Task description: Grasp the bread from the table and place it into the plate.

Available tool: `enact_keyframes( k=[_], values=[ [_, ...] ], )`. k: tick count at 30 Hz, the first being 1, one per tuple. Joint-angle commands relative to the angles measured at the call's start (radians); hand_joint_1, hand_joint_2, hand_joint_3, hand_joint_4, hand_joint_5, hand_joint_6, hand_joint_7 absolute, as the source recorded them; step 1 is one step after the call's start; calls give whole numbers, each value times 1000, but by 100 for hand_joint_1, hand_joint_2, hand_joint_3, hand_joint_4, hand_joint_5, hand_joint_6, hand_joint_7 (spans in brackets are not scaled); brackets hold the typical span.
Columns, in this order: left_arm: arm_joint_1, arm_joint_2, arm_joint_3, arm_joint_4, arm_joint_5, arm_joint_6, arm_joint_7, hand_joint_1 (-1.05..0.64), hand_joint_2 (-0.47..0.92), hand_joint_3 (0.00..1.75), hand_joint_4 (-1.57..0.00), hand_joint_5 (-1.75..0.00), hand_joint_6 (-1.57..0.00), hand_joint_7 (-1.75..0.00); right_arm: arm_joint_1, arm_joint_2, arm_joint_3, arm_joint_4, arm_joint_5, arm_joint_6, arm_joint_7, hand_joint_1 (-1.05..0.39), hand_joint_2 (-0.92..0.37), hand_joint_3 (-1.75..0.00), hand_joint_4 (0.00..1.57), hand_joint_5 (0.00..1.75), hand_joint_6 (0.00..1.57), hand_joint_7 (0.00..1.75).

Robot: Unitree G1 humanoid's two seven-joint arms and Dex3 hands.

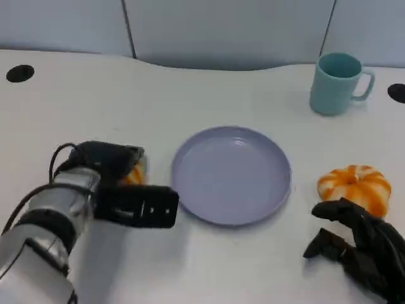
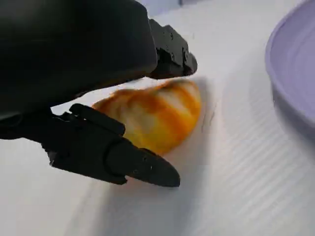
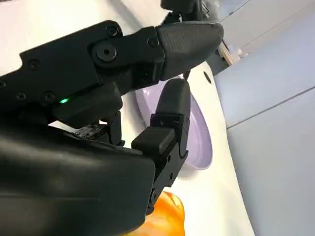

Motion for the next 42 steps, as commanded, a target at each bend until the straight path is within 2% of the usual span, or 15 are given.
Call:
enact_keyframes(
  k=[1, 6, 8, 9, 13, 14, 15, 16, 17, 22, 28, 30, 37, 40, 42],
  values=[
    [61, 26, 14, 26, -17, -41, 38, -23, 92, 15, -91, -29, -91, -13, 36, -23, -6, -29, 6, 33, -15, -47, -92, -20, 63, 143, 67, 99],
    [71, 22, 9, 30, -18, -41, 57, -22, 92, 14, -102, -35, -100, -12, 44, -29, -5, -43, 7, 45, -11, -46, -92, -21, 62, 143, 66, 99],
    [79, 23, -1, 32, -8, -43, 76, -24, 92, 4, -84, -110, -115, -10, 48, -28, -7, -52, 9, 53, -16, -47, -92, -20, 62, 144, 66, 99],
    [80, 23, -5, 32, -6, -44, 81, -25, 92, 2, -79, -125, -117, -9, 49, -28, -7, -54, 10, 55, -17, -47, -92, -20, 62, 144, 66, 99],
    [88, 22, -10, 33, -8, -48, 118, -25, 92, 0, -74, -141, -120, -8, 51, -28, -7, -62, 7, 61, -23, -47, -92, -20, 62, 144, 66, 99],
    [95, 21, -11, 32, -7, -52, 143, -23, 92, 15, -69, -161, -103, -56, 51, -28, -7, -64, 5, 62, -27, -48, -92, -19, 63, 144, 67, 100],
    [99, 22, -11, 31, -8, -58, 165, -22, 92, 20, -68, -168, -79, -105, 49, -27, -8, -64, 7, 66, -30, -48, -92, -19, 63, 144, 67, 100],
    [104, 25, -14, 29, -5, -72, 201, -22, 92, 24, -67, -171, -65, -135, 46, -27, -8, -61, 9, 69, -31, -48, -92, -19, 64, 144, 67, 100],
    [106, 27, -16, 28, -3, -81, 224, -21, 92, 24, -69, -173, -59, -149, 44, -27, -9, -59, 10, 71, -31, -49, -92, -18, 64, 144, 67, 100],
    [109, 39, -11, 21, -10, -136, 322, -18, 92, 33, -70, -175, -53, -171, 34, -27, -6, -44, 5, 59, -29, -49, -92, -17, 64, 144, 67, 101],
    [104, 52, 15, 13, -32, -215, 406, -10, 92, 26, -74, -175, -58, -163, 24, -24, -2, -28, -1, 43, -28, -49, -92, -19, 62, 144, 66, 101],
    [94, 60, 37, 4, -48, -256, 436, -9, 92, 37, -77, -175, -59, -172, 16, -19, -3, -19, 2, 44, -31, -48, -92, -19, 64, 145, 67, 102],
    [66, 71, 62, -6, -49, -303, 466, -8, 91, 42, -78, -175, -59, -175, 1, -15, -2, 3, -1, 36, -32, -48, -92, -18, 65, 144, 68, 102],
    [10, 90, 85, -33, -57, -369, 492, -7, 68, 77, -82, -175, -62, -175, -22, -9, 5, 31, -11, 26, -39, -49, -92, -19, 65, 143, 67, 102],
    [-4, 91, 85, -37, -45, -389, 511, -7, 61, 88, -84, -175, -64, -175, -28, -8, 7, 41, -13, 22, -42, -49, -92, -20, 66, 142, 67, 102]
  ],
)
